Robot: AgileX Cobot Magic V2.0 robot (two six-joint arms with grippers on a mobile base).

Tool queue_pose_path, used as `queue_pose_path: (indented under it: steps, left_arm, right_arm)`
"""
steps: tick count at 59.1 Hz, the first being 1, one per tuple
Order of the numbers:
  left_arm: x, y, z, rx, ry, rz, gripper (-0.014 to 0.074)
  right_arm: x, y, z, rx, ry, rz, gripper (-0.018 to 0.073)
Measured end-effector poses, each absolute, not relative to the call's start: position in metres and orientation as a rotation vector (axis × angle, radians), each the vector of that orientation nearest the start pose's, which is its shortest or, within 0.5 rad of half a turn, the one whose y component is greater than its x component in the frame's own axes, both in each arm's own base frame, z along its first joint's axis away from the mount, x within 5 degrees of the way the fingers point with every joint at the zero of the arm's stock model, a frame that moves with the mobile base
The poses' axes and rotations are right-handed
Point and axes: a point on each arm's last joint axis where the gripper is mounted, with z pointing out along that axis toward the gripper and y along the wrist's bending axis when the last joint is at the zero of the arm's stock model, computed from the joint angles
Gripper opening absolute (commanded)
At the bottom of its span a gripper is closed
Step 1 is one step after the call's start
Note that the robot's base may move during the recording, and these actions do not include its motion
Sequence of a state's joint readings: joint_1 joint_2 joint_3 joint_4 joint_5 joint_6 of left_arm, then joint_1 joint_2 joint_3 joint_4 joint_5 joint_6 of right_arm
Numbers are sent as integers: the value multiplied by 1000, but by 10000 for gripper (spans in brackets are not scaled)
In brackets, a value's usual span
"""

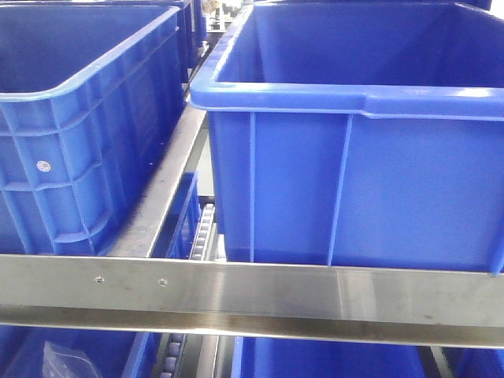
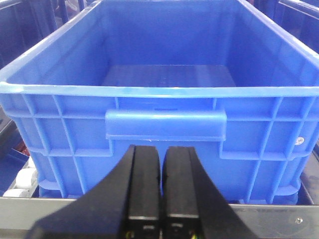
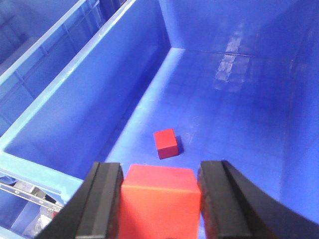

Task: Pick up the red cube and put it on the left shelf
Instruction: 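Lower the red cube into the blue bin on the shelf and open the right gripper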

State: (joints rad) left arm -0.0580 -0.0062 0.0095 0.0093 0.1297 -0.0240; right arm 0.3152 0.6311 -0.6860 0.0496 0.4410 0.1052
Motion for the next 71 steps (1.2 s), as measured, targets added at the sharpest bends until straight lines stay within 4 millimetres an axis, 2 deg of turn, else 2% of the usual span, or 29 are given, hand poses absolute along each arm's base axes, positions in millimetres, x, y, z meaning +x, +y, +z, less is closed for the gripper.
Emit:
queue_pose_path:
  steps: [55,62,71]
  left_arm:
    - [56,-3,199,34,1617,-55,102]
    - [56,-3,199,34,1617,-55,102]
    - [56,-3,199,34,1617,-55,102]
  right_arm:
    - [120,41,352,-169,1868,341,56]
    - [129,44,350,-167,1869,340,56]
    - [157,53,348,-170,1924,330,56]
